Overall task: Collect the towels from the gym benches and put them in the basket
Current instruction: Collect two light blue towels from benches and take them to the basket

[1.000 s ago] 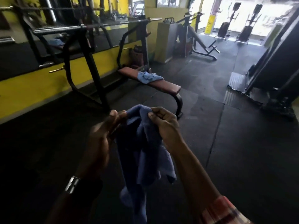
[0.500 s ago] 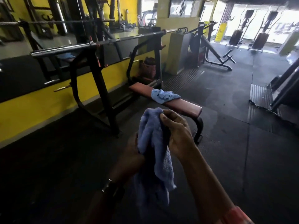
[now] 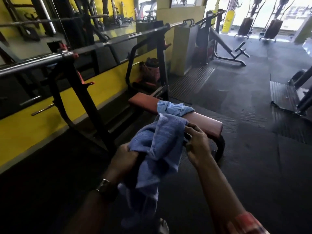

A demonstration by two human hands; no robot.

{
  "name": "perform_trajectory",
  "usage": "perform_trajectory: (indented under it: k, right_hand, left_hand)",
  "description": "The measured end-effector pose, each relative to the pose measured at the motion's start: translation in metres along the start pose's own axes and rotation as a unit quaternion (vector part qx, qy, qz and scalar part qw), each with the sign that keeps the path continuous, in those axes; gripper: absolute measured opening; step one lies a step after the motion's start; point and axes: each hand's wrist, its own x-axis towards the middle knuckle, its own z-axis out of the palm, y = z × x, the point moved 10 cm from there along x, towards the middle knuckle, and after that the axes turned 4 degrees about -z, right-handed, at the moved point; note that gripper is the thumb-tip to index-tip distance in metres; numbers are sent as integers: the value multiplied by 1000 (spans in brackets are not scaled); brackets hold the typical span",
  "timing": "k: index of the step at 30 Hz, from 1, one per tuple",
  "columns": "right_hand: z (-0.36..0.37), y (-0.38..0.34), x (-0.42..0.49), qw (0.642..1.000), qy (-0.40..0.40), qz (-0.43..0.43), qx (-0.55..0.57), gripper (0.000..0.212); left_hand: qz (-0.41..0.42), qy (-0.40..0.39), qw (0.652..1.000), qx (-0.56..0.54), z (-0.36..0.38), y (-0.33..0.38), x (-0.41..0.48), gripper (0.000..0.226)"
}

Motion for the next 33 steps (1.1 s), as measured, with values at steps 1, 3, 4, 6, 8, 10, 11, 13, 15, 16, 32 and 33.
perform_trajectory:
  k: [1,3,4,6,8,10,11,13,15,16,32,33]
  right_hand:
    - [2,7,16,1000,15,15,-16,16]
    - [13,15,79,997,56,36,-45,23]
    - [18,18,104,995,62,39,-62,25]
    - [23,27,150,992,72,58,-88,22]
    - [23,36,192,988,88,71,-110,19]
    - [24,49,244,984,87,77,-133,19]
    - [24,56,263,983,82,82,-142,19]
    - [28,70,303,983,73,93,-144,18]
    - [34,88,355,982,72,105,-138,16]
    - [39,97,379,982,68,110,-137,14]
    - [-65,241,661,893,129,265,-339,27]
    - [-73,255,675,888,124,285,-337,27]
  left_hand:
    - [-2,-11,1000,5,0,0,13,15]
    - [-11,-18,999,-30,-2,17,61,22]
    - [-17,-4,999,-45,-4,19,86,24]
    - [-34,21,998,-56,-7,16,132,24]
    - [-68,44,995,-63,-9,6,172,24]
    - [-94,50,992,-73,-7,-2,222,28]
    - [-109,51,990,-73,-5,-3,239,31]
    - [-120,52,987,-96,0,-9,280,38]
    - [-138,49,985,-93,8,-14,336,44]
    - [-145,51,983,-99,12,-19,363,45]
    - [-260,60,959,-92,67,-80,645,33]
    - [-275,75,954,-92,69,-91,654,32]
